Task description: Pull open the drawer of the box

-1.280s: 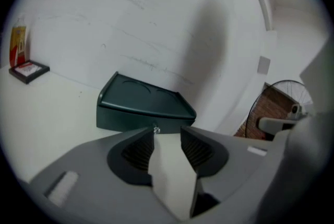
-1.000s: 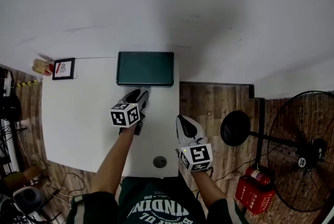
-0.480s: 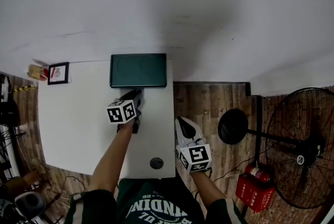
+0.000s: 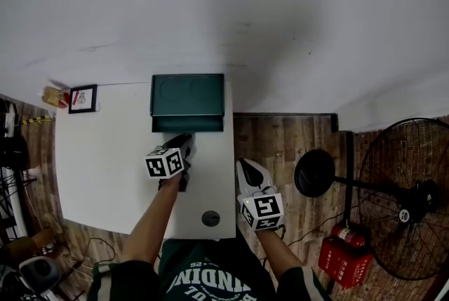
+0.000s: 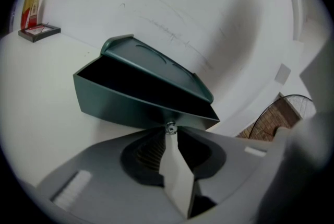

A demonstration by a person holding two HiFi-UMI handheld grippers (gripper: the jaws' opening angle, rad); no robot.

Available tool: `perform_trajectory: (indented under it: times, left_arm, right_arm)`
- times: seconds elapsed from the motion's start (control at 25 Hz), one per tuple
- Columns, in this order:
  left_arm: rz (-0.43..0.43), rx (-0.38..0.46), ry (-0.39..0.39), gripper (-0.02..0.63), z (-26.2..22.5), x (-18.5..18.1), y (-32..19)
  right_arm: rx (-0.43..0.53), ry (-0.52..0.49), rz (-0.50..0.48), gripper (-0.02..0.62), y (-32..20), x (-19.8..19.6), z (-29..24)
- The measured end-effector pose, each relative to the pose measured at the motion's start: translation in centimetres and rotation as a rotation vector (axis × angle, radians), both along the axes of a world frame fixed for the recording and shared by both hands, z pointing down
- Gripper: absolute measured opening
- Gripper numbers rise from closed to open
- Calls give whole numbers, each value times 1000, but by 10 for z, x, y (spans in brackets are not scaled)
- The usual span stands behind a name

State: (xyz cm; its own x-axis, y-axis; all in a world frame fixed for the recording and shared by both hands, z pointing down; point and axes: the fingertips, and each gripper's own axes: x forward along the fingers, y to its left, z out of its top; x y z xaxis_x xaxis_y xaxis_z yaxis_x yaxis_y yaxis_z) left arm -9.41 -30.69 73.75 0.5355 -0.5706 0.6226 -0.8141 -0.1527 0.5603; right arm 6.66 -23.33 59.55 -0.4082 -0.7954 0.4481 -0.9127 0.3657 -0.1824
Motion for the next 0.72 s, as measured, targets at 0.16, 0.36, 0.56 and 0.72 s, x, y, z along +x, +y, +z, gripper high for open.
perform_trajectory:
  times: [0.16, 0.36, 0.56, 0.72]
  left_arm:
    - [-7, -6, 1, 127, 2, 1, 22]
    - [-16, -7, -5, 127, -1, 3, 36]
    - [-27, -18, -8, 127, 2, 3, 53]
    - [-43, -28, -16, 127, 6, -1, 63]
  right_arm:
    - [5, -4, -9, 2, 5, -1, -2]
    - [12, 0, -20, 1, 11, -1, -5]
    - [15, 3, -24, 2, 22, 3, -7]
    - [21, 8, -23, 2, 28, 6, -9]
